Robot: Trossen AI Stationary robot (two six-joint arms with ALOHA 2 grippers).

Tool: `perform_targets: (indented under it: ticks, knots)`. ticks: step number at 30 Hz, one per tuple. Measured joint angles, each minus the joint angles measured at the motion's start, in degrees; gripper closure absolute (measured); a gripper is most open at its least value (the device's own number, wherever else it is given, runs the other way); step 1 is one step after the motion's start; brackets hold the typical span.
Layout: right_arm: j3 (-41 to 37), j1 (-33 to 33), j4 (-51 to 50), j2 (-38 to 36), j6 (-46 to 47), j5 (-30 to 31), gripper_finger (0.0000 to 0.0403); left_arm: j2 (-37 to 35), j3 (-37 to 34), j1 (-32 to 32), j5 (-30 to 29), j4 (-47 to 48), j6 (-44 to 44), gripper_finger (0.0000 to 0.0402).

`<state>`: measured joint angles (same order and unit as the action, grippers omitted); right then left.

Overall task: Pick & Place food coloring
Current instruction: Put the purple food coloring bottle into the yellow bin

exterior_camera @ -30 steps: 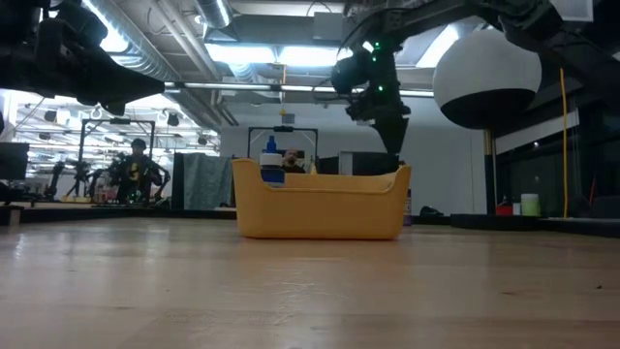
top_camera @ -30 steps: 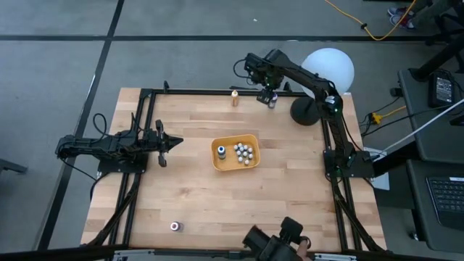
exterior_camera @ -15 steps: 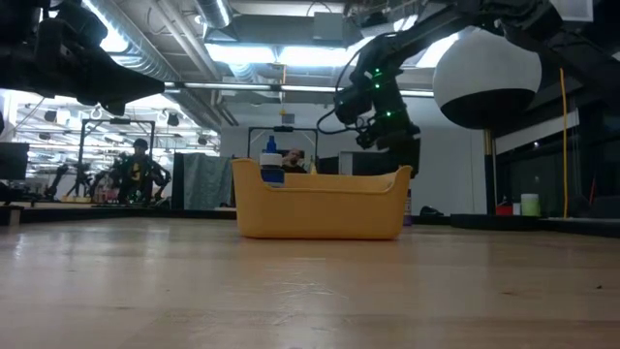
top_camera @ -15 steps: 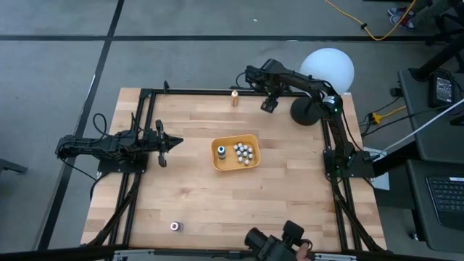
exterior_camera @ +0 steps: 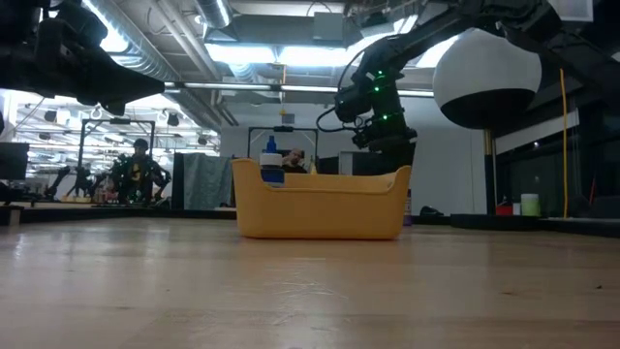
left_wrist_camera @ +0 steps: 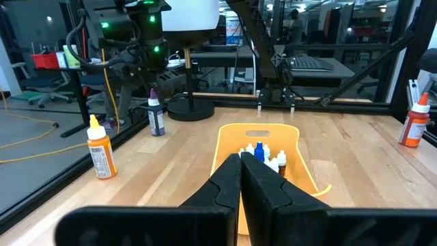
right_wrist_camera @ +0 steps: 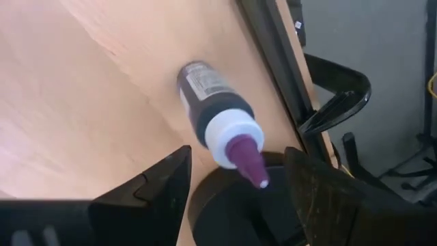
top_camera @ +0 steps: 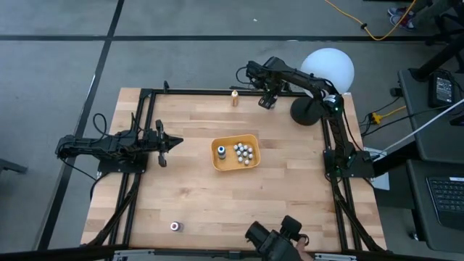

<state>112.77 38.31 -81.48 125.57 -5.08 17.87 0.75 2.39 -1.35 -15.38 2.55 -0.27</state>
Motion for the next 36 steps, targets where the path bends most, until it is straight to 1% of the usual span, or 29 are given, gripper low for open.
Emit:
perform_targets:
  ticks: [5,7,11,22,32,36]
  knots:
    - [0.0,0.9,2.1,0.0,-1.3,-3.4,0.0169,0.0,0.0,0.0,0.0,0.0,0.0,0.0393]
    - [0.0,1.0,2.6,0.0,-1.3,-3.9,0.0169,0.0,0.0,0.0,0.0,0.0,0.0,0.0394]
    - [0.0,1.0,2.5,0.0,-1.3,-4.0,0.0174,0.0,0.0,0.0,0.0,0.0,0.0,0.0396]
    - [-1.0,1.3,2.3,-0.1,-1.4,-4.0,0.0219,0.0,0.0,0.0,0.0,0.0,0.0,0.0394]
    - [-4.1,2.0,2.7,-0.1,-1.2,-3.9,0.0223,0.0,0.0,0.0,0.0,0.0,0.0,0.0391]
    - [-4.1,2.0,3.0,-0.1,-1.4,-4.0,0.0235,0.0,0.0,0.0,0.0,0.0,0.0,0.0392]
